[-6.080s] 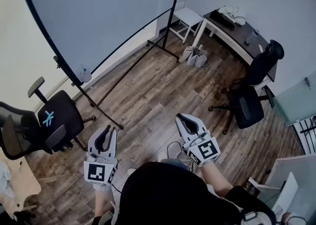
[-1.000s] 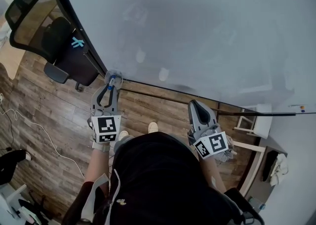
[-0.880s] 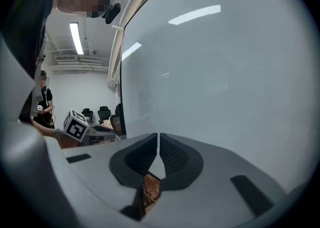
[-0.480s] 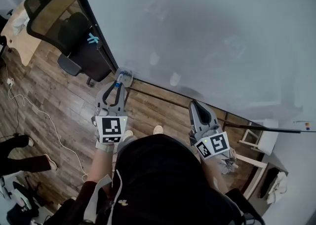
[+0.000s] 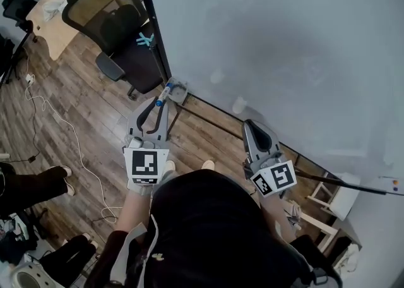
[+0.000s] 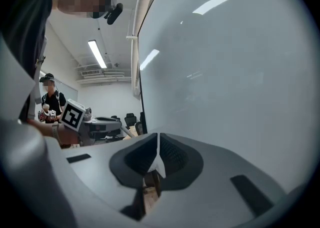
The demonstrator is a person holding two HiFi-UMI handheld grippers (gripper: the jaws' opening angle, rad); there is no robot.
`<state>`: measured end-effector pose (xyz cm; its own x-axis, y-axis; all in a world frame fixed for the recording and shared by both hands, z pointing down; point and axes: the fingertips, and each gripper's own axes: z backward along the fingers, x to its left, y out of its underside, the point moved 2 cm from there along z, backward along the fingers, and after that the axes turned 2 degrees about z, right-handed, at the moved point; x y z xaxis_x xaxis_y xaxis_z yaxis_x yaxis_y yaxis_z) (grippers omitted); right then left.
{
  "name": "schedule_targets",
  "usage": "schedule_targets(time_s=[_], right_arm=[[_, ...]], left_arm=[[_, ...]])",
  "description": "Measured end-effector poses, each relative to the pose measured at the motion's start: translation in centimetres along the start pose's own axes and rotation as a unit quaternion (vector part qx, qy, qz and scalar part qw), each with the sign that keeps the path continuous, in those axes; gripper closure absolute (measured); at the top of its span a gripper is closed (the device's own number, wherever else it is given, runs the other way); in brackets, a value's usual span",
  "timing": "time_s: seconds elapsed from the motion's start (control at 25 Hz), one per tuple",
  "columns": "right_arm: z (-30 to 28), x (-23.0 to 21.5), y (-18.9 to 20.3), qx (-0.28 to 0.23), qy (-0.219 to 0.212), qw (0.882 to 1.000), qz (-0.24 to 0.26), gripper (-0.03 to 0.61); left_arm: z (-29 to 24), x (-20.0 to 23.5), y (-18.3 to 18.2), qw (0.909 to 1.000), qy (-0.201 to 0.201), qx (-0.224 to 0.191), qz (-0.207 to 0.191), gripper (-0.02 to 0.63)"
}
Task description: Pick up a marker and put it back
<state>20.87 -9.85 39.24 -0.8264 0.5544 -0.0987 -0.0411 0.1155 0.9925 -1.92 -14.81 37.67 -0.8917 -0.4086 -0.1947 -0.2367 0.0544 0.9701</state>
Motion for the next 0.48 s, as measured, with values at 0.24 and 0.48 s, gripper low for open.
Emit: schedule_targets(time_s=[0.24, 0.48], right_arm=[[-1.9, 2.2, -0.5, -0.002, -0.048, 0.999, 0.002, 0.551], [-4.1, 5.3, -0.7, 0.001, -0.09, 0.996, 0.005, 0.551]], left_arm=[[3.0, 1.1, -0.6, 0.9995, -0.031, -0.003, 0.01, 0.54], [6.1, 3.2, 0.3, 0.9977, -0.064, 0.01, 0.02, 0.54]])
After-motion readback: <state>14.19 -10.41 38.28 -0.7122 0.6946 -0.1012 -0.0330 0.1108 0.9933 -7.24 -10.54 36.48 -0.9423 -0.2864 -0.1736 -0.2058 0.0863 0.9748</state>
